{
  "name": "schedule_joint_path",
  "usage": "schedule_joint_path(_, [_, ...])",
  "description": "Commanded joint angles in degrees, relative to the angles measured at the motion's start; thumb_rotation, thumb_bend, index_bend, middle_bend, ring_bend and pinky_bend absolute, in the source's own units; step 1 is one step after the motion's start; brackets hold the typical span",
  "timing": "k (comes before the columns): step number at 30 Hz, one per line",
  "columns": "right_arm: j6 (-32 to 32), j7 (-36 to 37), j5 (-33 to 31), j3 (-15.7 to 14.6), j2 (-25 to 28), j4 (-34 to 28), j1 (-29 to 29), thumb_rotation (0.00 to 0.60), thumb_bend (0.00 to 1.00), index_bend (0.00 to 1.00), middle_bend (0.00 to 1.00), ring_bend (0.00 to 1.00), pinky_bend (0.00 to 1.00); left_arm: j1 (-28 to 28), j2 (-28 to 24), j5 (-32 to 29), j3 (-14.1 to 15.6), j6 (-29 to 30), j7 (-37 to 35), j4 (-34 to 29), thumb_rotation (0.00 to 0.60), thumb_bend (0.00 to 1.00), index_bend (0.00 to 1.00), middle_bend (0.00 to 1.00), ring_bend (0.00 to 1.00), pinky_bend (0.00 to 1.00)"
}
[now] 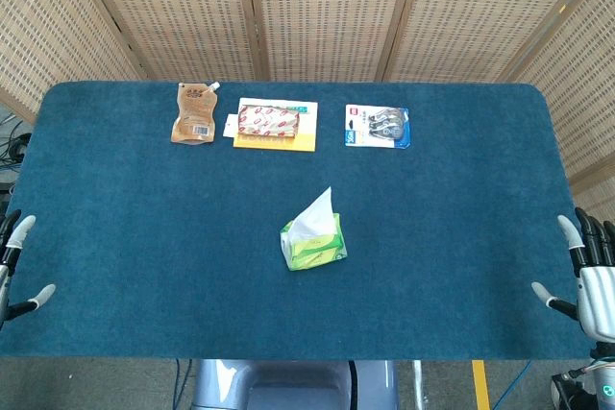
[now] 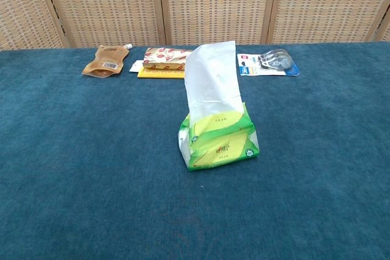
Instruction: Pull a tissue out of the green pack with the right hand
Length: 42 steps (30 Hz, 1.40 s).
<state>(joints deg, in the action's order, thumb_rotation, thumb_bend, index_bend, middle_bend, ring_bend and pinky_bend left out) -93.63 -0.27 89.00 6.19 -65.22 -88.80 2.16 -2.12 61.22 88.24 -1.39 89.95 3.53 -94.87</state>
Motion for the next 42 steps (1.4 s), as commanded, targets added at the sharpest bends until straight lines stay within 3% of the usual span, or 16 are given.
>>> schedule_joint_path(1, [-0.1,0.2,0.3,-0.1,0.0,0.0,0.0,0.600,0.00,0.00,0.00,0.00,0.00,0.1,-0.1,0.2,0.1,0.1,-0.1,0.0,0.600,0.00,0.00,0.00,0.00,0.00])
schedule_joint_path(3, [-0.4,0.7,0.7,-0.3,0.0,0.2,-0.1,0.600,0.00,0.00,0.00,0.00,0.00,0.1,0.0,0.4,0.2,0.2,-0.1,0.1,0.600,0.00,0.00,0.00,0.00,0.00])
schedule_joint_path(4, [-6.2,5.5,1.0,0.2,2.8,-0.8,-3.3,0.600,0.00,0.00,0.00,0.00,0.00,0.2,0.0,0.5,0.2,0.2,-0.1,0.1,0.600,0.00,0.00,0.00,0.00,0.00])
schedule_joint_path(5, [-4.6,5.0,2.8,-1.3,0.4,-0.5,-2.5,0.600,0.00,0.00,0.00,0.00,0.00,0.2,0.0,0.5,0.2,0.2,-0.1,0.1,0.600,0.00,0.00,0.00,0.00,0.00])
schedule_joint_path(7, [-3.3,3.9,2.5,-0.3,-2.0,1.4,-1.0,0.600,0.00,0.00,0.00,0.00,0.00,0.2,0.0,0.7,0.3,0.3,0.0,0.1,0.600,0.00,0.00,0.00,0.00,0.00])
schedule_joint_path(12, [-2.5,5.0,6.0,0.7,-1.7,2.1,2.0,0.600,0.00,0.00,0.00,0.00,0.00,0.2,0.0,1.2,0.3,0.6,-0.7,0.2,0.600,0.00,0.00,0.00,0.00,0.00])
schedule_joint_path(15, [1.1,6.7,10.4,0.7,0.7,0.4,6.3,0.600,0.00,0.00,0.00,0.00,0.00,-0.2,-0.1,0.7,-0.1,-0.1,-0.7,0.0,0.600,0.00,0.00,0.00,0.00,0.00])
schedule_joint_path(21, [17.8,12.1,13.1,2.9,6.8,-6.9,19.3,0.600,0.00,0.00,0.00,0.00,0.00,-1.2,-0.3,-1.9,-1.1,-2.4,-0.8,-0.2,0.600,0.00,0.00,0.00,0.00,0.00])
schedule_joint_path(26, [33.1,9.6,7.4,6.7,6.6,-12.2,29.5,0.600,0.00,0.00,0.00,0.00,0.00,-1.7,-0.3,-4.1,-2.0,-3.7,-0.8,-0.3,0.600,0.00,0.00,0.00,0.00,0.00])
schedule_joint_path(32, [46.9,2.2,-2.4,10.1,1.7,-13.9,39.1,0.600,0.00,0.00,0.00,0.00,0.00,-2.9,-0.4,-6.7,-3.0,-6.1,-0.6,-0.4,0.600,0.00,0.00,0.00,0.00,0.00])
schedule_joint_path(36, [51.9,-5.3,-9.9,11.5,-3.6,-12.2,44.4,0.600,0.00,0.00,0.00,0.00,0.00,-3.6,-0.7,-8.8,-3.7,-7.8,-0.5,-0.8,0.600,0.00,0.00,0.00,0.00,0.00])
schedule_joint_path(42, [53.0,-12.5,-17.8,12.2,-9.6,-8.9,48.8,0.600,0.00,0.00,0.00,0.00,0.00,-4.4,-0.9,-10.8,-4.3,-9.6,-0.1,-1.0,0.600,0.00,0.00,0.00,0.00,0.00])
